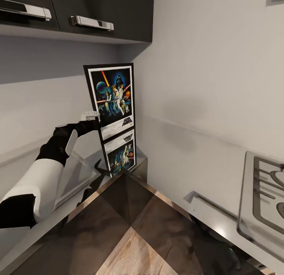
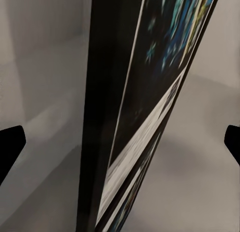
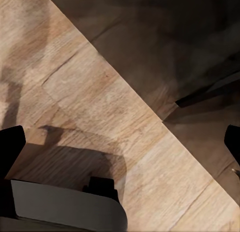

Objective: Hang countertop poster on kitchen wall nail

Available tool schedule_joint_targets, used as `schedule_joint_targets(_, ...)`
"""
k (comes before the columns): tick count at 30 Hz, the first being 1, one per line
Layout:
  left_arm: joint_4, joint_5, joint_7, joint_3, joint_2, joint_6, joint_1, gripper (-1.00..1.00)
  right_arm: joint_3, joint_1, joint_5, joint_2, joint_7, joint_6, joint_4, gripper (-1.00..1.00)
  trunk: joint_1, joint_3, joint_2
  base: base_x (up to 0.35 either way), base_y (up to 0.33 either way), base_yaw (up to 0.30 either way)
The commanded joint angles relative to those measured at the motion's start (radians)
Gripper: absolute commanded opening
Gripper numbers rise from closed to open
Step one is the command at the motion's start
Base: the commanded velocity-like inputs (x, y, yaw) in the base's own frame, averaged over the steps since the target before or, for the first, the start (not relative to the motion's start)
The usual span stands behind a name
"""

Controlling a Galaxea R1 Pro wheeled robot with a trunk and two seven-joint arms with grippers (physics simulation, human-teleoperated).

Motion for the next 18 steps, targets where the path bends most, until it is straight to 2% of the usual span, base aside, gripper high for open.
schedule_joint_targets(1, -0.001, 0.005, -0.003, 0.003, 0.0, 0.009, -0.001, 1.0, 0.001, -0.001, 0.009, 0.0, -0.007, -0.002, 0.001, 1.0, 0.0, -0.003, 0.0, 0.0, 0.0, 0.0)
schedule_joint_targets(18, -0.004, 0.005, 0.002, 0.002, 0.0, 0.013, -0.001, 1.0, 0.002, -0.001, 0.009, 0.0, -0.007, -0.002, 0.001, 1.0, 0.0, -0.03, 0.0, 0.0, 0.0, 0.0)
